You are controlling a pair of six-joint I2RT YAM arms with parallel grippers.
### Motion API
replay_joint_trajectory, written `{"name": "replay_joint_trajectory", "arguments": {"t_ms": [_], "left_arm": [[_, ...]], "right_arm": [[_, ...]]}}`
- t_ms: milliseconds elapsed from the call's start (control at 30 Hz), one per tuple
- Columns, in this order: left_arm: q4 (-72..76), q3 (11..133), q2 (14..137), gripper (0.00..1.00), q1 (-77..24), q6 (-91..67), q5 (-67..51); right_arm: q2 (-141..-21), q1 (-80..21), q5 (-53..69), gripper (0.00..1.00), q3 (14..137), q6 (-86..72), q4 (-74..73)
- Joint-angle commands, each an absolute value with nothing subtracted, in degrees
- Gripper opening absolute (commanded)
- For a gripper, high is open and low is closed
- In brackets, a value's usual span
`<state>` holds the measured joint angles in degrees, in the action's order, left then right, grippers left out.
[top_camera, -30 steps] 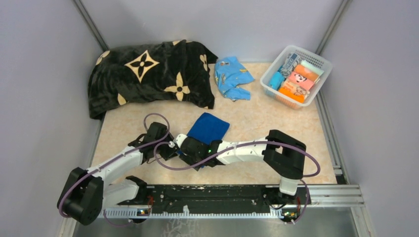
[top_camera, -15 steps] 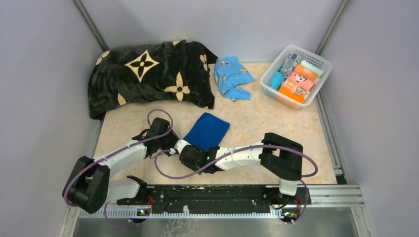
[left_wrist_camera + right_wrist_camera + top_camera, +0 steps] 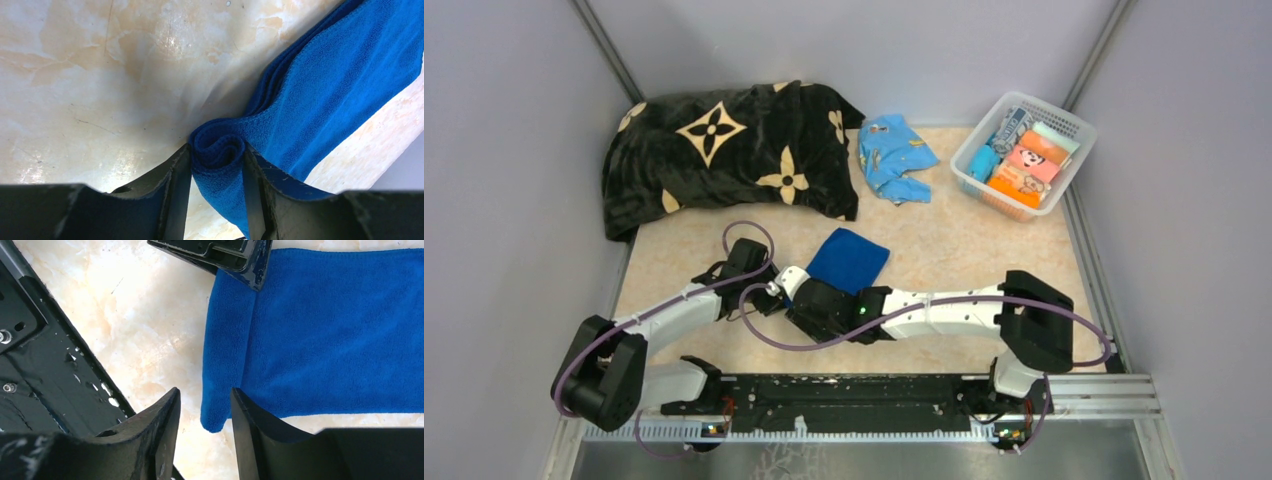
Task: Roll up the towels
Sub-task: Pick up the towel at the center of the board.
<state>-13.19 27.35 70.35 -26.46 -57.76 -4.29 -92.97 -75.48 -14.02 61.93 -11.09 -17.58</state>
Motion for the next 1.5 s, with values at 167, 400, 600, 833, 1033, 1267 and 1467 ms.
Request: {"name": "replay_joint_trajectory", "arguments": {"t_ms": [167, 400, 600, 833, 1033, 1267, 1467], "left_arm": [[-17.31, 24.74, 71.94, 0.48, -26.21, -55.9, -2.0], [-19.08, 25.15, 70.41, 0.5, -26.2, -55.96, -1.86], [-22.32, 24.96, 63.59, 0.6, -26.08, -56.86, -2.84], [-22.41, 22.04, 53.98, 0.73, -25.68, -58.93, -6.46], [-14.57, 17.37, 49.35, 0.81, -25.3, -61.96, -9.48], [-7.38, 12.64, 50.41, 0.75, -24.2, -62.96, -10.32], [-5.39, 13.77, 57.89, 0.51, -23.55, -61.02, -10.56]], "right_arm": [[-97.59, -74.75, -12.13, 0.32, 63.09, -13.25, -14.29], [-98.9, -72.89, -13.17, 0.2, 59.31, -14.43, -14.48], [-97.65, -68.33, -3.03, 0.2, 54.89, -15.66, -11.55], [-98.18, -62.94, 10.35, 0.2, 50.94, -17.74, -5.91], [-99.69, -59.24, 18.23, 0.2, 48.47, -20.36, -1.12], [-101.56, -57.01, 22.26, 0.2, 47.28, -21.5, 1.29], [-101.55, -55.54, 23.93, 0.2, 46.8, -22.01, 1.83]]}}
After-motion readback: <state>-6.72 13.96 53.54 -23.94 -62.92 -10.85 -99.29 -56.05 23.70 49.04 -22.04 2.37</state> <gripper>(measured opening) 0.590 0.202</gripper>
